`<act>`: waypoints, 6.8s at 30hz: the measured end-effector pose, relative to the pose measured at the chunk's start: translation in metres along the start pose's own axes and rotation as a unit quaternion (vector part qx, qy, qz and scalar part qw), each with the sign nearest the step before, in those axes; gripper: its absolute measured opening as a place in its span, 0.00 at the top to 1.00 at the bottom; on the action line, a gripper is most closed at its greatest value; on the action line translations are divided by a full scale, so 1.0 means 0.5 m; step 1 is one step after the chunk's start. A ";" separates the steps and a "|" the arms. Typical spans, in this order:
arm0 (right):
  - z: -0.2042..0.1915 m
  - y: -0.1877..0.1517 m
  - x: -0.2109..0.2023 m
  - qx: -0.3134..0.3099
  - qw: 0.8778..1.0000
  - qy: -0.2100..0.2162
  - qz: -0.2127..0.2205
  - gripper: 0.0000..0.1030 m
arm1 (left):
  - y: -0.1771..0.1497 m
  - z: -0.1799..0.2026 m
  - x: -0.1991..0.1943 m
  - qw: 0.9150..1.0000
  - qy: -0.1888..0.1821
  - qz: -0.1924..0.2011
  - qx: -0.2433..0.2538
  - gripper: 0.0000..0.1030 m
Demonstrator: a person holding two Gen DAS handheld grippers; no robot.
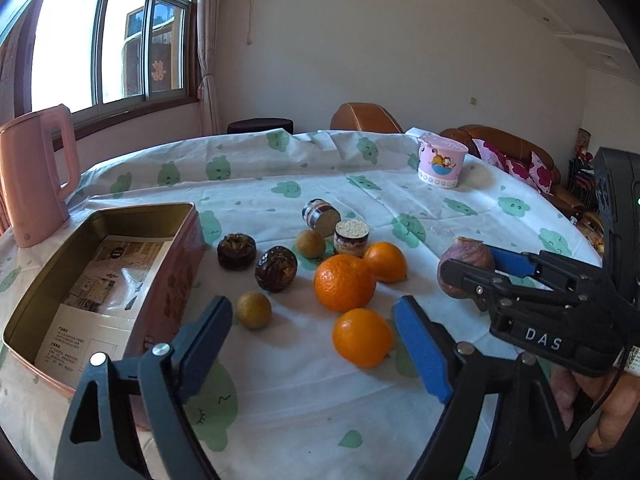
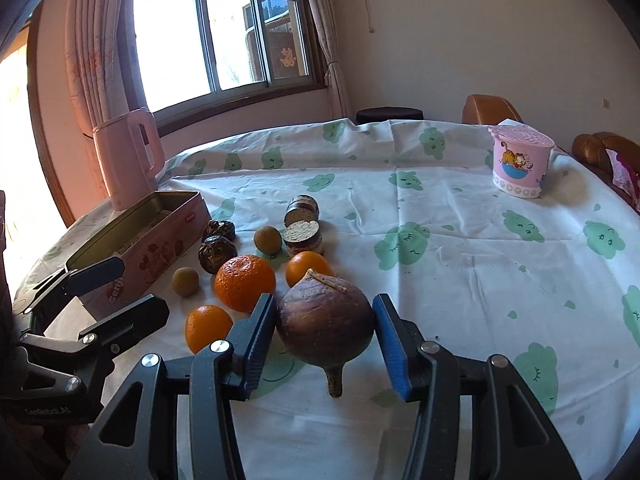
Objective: Organize fruits
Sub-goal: 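Reach to the large brown round fruit and close the right gripper on it, then grasp an orange with the left gripper while the right gripper holds the brown fruit, then carry the orange and the brown fruit over the pink tin with both grippers, then open the left gripper to drop the orange while the right gripper releases the brown fruit into the tin, then move both grippers away from the tin back toward the loose fruits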
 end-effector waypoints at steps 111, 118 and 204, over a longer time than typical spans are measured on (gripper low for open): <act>-0.286 0.179 -0.096 -0.110 0.973 0.136 0.150 0.50 | 0.070 -0.291 -0.155 0.990 0.097 0.090 -0.050 0.61; -0.375 0.188 -0.057 -0.138 0.970 0.143 0.137 0.50 | 0.070 -0.359 -0.150 0.989 0.110 0.074 -0.064 0.61; -0.171 0.053 0.060 -0.116 0.992 0.051 -0.013 0.32 | 0.057 -0.154 -0.056 0.996 0.071 0.051 -0.015 0.23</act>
Point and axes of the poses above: each gripper's, at about its wrist camera, not at the fingertips, and x roughly the way its jaws point, z to its right, y to its top, the point moved 8 cm from there along x, roughly the way its jaws point, and after that the axes turned 13 degrees about -y, right-handed, at the moved point
